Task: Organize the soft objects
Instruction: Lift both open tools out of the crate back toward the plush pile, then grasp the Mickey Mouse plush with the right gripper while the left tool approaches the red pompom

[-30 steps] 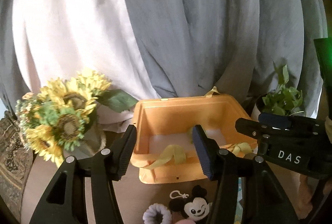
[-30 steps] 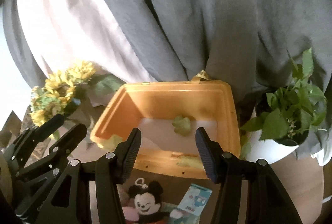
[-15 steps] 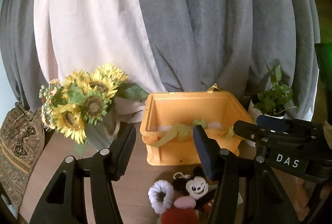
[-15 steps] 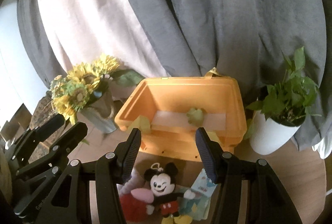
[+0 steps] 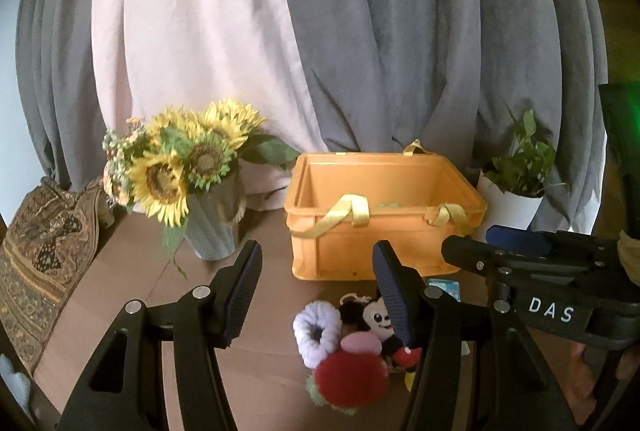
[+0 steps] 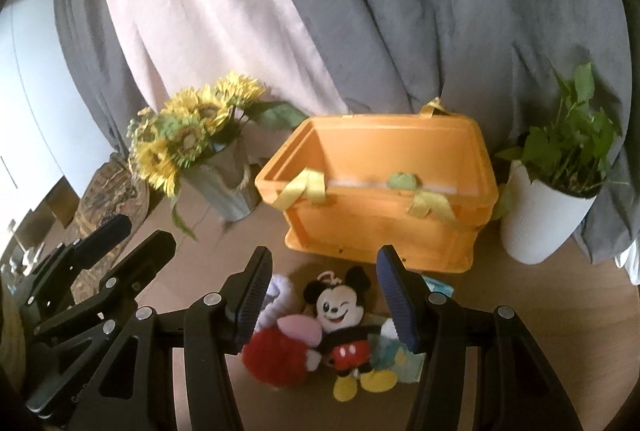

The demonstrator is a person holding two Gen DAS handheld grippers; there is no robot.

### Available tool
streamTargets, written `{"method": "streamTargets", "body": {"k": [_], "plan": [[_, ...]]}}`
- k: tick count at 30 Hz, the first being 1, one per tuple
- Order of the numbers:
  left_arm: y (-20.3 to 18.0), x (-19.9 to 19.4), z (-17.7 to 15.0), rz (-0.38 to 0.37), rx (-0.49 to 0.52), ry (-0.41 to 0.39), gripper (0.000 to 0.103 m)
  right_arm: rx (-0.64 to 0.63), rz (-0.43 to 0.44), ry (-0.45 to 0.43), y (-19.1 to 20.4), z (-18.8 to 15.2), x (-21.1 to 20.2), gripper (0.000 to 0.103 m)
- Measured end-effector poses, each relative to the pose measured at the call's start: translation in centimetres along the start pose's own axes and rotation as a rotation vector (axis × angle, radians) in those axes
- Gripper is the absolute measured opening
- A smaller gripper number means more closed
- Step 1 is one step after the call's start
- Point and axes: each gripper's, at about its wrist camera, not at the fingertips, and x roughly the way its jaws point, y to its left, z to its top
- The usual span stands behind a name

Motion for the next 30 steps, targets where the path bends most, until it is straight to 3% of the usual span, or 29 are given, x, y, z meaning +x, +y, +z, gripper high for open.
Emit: {"method": "streamTargets", "body": {"k": [18, 30], "plan": [[-1.2, 0.1, -8.2, -0.011, 0.016, 0.118, 0.057, -0.077, 0.021, 0.17, -0.2, -6.1, 2.7, 0.056], [-2.2, 3.1, -12.7, -0.006, 0.031, 0.232, 0.057, -0.098, 0.022, 0.298, -1.8, -9.7, 6.7, 0.056]]}}
